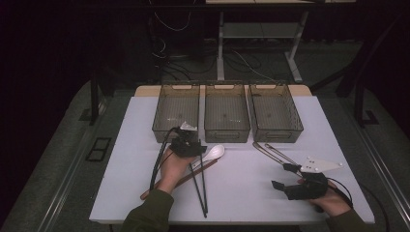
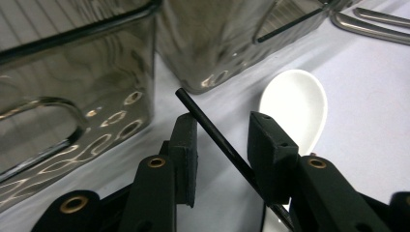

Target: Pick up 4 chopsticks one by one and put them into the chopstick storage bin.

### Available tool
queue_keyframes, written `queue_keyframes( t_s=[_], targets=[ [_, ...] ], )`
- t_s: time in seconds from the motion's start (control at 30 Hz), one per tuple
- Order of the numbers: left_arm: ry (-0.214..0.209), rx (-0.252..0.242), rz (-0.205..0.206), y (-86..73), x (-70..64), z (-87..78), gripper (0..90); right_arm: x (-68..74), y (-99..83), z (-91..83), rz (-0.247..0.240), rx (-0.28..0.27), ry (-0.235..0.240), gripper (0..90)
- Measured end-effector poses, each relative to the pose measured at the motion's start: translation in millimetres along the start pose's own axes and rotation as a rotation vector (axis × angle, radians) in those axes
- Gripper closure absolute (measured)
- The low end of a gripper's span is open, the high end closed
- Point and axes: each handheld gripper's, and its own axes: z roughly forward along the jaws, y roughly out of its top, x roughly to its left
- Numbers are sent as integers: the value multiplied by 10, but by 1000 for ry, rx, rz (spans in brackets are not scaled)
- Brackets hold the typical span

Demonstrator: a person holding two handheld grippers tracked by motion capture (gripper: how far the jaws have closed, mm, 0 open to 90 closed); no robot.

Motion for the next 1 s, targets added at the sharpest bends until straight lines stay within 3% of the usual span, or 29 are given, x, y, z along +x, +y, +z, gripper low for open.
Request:
queue_keyframes(
  t_s=[0.8, 1.0],
  targets=[
    [-44, 2, 74, 79, -207, 155, 659, -2, -2, 0, -1, -1, -1, 193],
    [-59, -22, 94, 116, -295, 140, 671, -2, -2, 1, -3, 0, -1, 193]
  ],
)
